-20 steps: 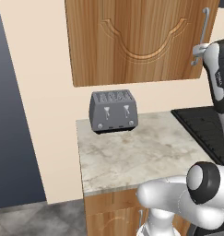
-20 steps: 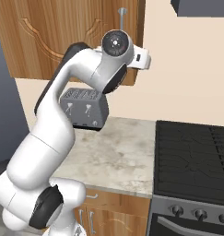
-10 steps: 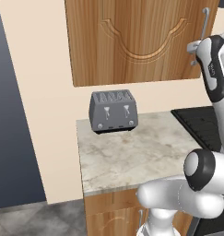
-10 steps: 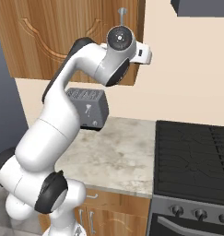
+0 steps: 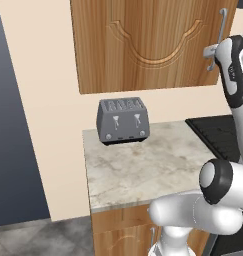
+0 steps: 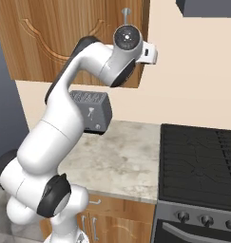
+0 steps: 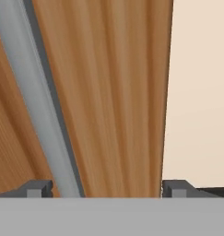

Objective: Move the mayonnaise and condiment bottle from the cabinet to the dining counter.

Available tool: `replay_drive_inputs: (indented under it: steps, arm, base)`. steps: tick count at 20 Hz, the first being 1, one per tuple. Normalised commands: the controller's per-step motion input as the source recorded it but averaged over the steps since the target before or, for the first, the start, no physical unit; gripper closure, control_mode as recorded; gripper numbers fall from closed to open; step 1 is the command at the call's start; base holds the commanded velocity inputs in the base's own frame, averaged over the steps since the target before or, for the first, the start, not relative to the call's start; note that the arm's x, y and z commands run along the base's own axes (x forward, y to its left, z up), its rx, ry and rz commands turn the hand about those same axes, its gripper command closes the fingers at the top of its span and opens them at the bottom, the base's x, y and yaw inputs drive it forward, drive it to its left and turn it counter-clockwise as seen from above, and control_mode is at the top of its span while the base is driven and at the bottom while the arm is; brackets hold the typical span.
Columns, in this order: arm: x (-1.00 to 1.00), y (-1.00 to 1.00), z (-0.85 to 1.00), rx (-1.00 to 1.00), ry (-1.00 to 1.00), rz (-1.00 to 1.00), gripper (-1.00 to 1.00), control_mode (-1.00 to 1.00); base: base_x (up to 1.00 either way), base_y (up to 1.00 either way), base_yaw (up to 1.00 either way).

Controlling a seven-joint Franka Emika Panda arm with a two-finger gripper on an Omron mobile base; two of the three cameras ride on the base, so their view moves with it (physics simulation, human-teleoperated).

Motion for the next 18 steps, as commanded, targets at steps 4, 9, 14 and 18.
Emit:
replay_drive_inputs:
  steps: [4, 9, 14, 18]
  arm:
    - [0.18, 0.00, 0.00, 0.02, 0.00, 0.00, 1.00, -1.00]
    - [0.03, 0.00, 0.00, 0.02, -0.03, -0.04, 1.00, -1.00]
    - [-0.16, 0.00, 0.00, 0.01, -0.06, -0.18, 1.00, -1.00]
    - [-0.46, 0.02, 0.07, 0.00, -0.04, -0.27, 1.00, -1.00]
  base:
    - [0.00, 0.00, 0.00]
    - [0.00, 0.00, 0.00]
    - [0.00, 0.00, 0.00]
    - [0.00, 0.00, 0.00]
